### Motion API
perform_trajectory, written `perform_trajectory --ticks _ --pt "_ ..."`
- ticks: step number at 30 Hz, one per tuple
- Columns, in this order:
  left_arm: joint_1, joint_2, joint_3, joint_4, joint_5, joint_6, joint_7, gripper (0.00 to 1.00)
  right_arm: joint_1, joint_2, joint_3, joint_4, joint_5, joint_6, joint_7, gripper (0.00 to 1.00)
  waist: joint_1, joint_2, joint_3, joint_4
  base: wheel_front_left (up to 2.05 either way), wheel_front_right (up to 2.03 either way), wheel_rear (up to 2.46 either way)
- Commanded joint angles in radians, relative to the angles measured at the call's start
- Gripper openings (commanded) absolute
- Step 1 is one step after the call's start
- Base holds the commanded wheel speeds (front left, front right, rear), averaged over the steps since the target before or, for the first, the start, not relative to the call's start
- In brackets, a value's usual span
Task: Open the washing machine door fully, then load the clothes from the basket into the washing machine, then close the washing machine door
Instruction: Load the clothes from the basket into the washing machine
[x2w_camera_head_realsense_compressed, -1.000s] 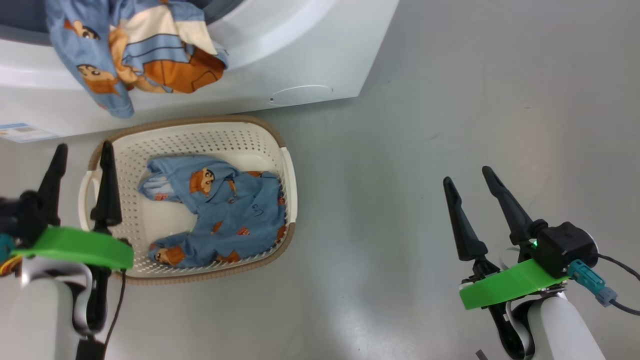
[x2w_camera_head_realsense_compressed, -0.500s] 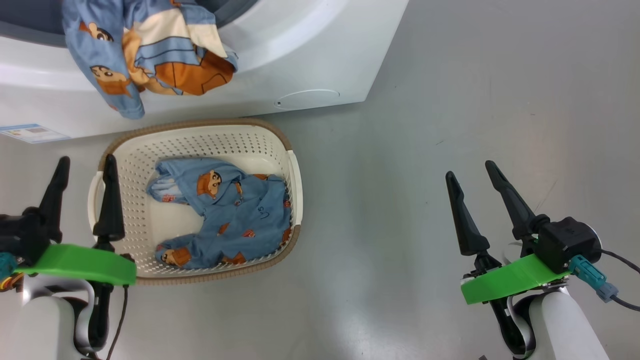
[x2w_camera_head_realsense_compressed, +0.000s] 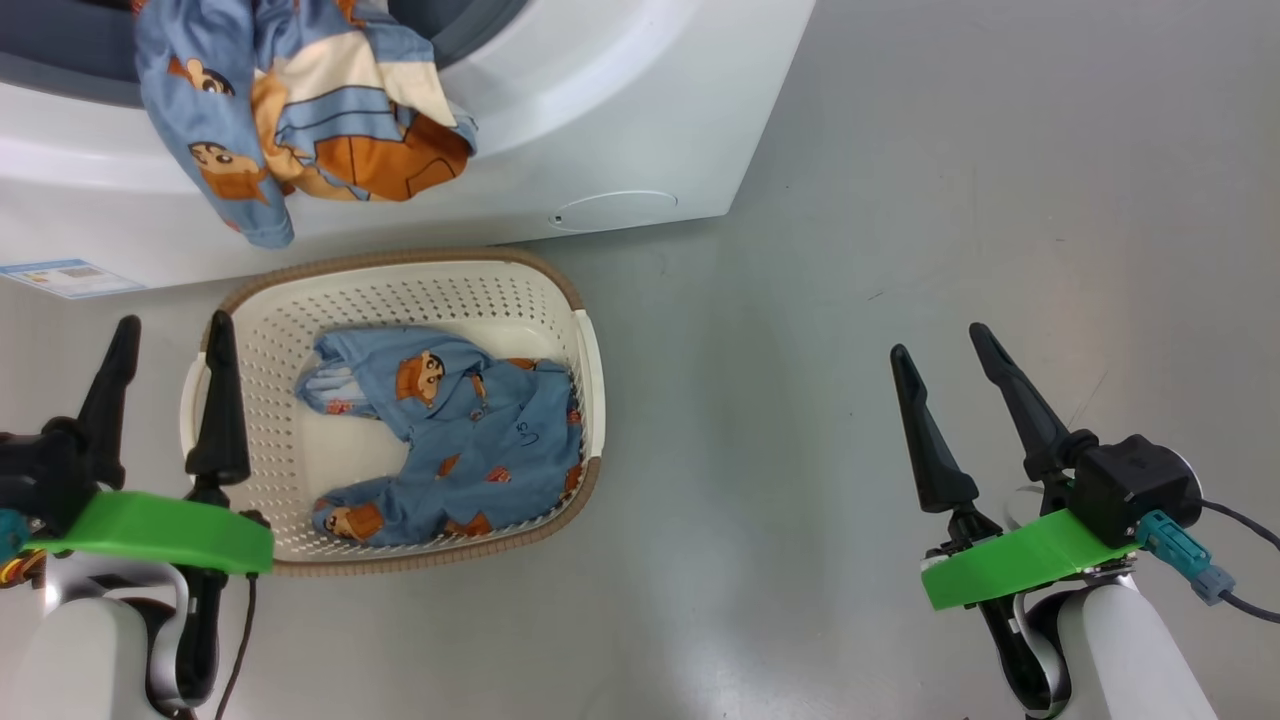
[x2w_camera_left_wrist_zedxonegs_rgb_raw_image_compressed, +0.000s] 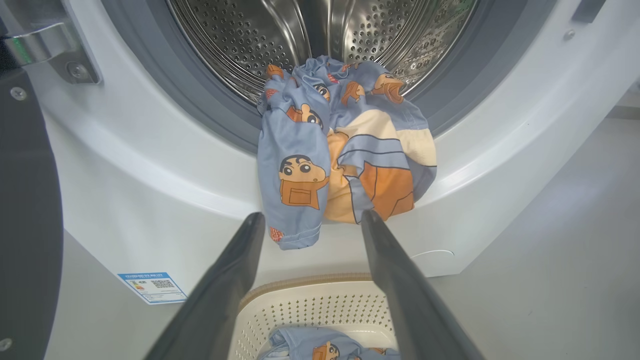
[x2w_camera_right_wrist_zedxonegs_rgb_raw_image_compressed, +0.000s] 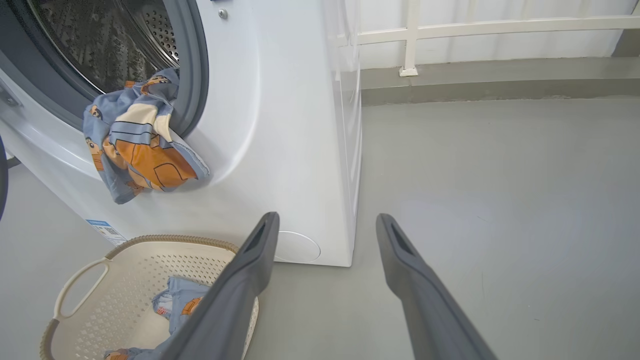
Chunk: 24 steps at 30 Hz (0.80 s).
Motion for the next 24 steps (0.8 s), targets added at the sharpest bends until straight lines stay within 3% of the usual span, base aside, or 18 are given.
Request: perform_trajectory --ticks 1,14,24 --pt "0.023 0.039 0.032 -0.028 -0.009 0.007 0.004 1.00 0.012 0.002 0.029 -0.020 -0.008 0.002 -0.005 1.00 0.0000 0.0000 0.001 0.000 0.00 0.00 0.00" --pt "-0.023 0.052 0.034 0.002 -0.037 0.003 0.009 1.00 0.016 0.002 0.045 -0.025 0.004 0.002 -0.005 1.00 0.0000 0.0000 0.019 -0.032 0.00 0.00 0.00" --pt "-0.171 0.085 0.011 0.151 -0.021 -0.005 0.001 1.00 0.008 0.002 0.060 -0.035 0.022 0.002 -0.005 1.00 0.0000 0.0000 0.046 -0.095 0.00 0.00 0.00"
